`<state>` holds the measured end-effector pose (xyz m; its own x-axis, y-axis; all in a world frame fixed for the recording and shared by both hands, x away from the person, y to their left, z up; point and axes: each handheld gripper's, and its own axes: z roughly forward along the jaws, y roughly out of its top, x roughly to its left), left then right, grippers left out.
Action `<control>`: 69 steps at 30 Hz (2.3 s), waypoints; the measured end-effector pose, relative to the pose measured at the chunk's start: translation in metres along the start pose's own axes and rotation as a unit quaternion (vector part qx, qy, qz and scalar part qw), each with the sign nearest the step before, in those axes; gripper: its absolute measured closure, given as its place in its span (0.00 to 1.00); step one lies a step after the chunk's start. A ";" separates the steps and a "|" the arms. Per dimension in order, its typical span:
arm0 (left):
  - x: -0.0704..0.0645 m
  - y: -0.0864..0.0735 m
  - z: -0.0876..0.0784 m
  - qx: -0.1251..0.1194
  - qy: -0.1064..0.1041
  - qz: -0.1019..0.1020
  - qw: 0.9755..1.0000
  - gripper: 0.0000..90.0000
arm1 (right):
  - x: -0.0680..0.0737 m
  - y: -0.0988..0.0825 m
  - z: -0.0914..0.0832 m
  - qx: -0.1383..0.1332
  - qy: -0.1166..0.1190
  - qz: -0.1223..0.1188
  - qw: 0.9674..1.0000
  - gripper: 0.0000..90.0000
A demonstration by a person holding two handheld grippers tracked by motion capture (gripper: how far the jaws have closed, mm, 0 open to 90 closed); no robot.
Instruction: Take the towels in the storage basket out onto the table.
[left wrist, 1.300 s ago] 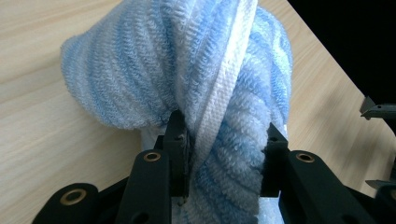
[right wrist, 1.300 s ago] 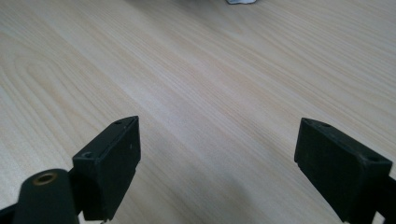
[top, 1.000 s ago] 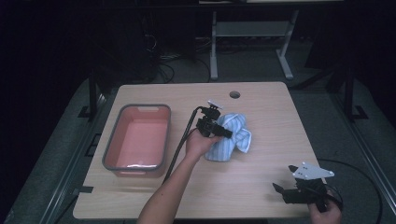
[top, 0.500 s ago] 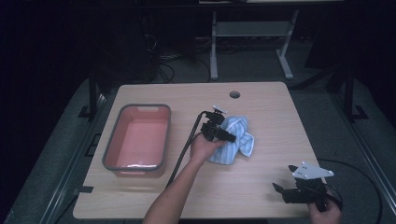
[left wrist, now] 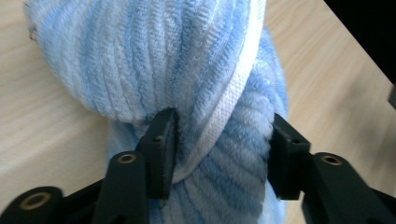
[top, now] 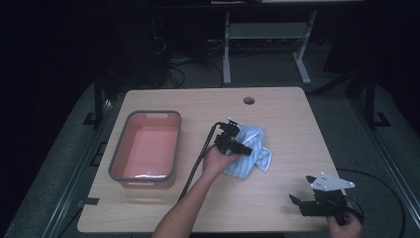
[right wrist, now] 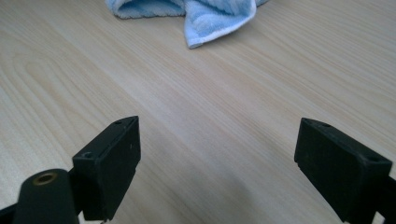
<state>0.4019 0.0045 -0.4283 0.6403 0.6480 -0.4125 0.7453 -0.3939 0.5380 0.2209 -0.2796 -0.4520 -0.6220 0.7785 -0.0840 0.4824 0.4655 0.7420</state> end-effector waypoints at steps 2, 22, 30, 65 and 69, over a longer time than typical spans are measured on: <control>-0.001 0.000 -0.001 0.002 0.002 0.007 1.000 0.52 | 0.001 0.000 0.001 0.002 0.002 -0.002 1.000 0.15; 0.002 -0.010 -0.022 -0.021 -0.018 0.005 1.000 0.43 | 0.001 0.002 0.003 0.005 0.001 -0.005 1.000 0.15; 0.004 -0.017 -0.033 -0.021 -0.015 0.014 1.000 0.41 | -0.001 -0.001 0.001 0.007 -0.002 0.000 1.000 0.15; 0.005 -0.078 -0.086 -0.057 0.002 0.032 0.998 0.32 | 0.002 -0.002 0.002 0.013 -0.008 -0.002 1.000 0.15; 0.002 -0.085 -0.089 -0.050 0.004 0.041 0.998 0.32 | 0.002 -0.002 0.002 0.013 -0.009 -0.003 1.000 0.15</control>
<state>0.3231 0.0972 -0.4088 0.6966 0.6216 -0.3581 0.6676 -0.3790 0.6408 0.2198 -0.2784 -0.4547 -0.6131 0.7835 -0.1010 0.4946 0.4804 0.7242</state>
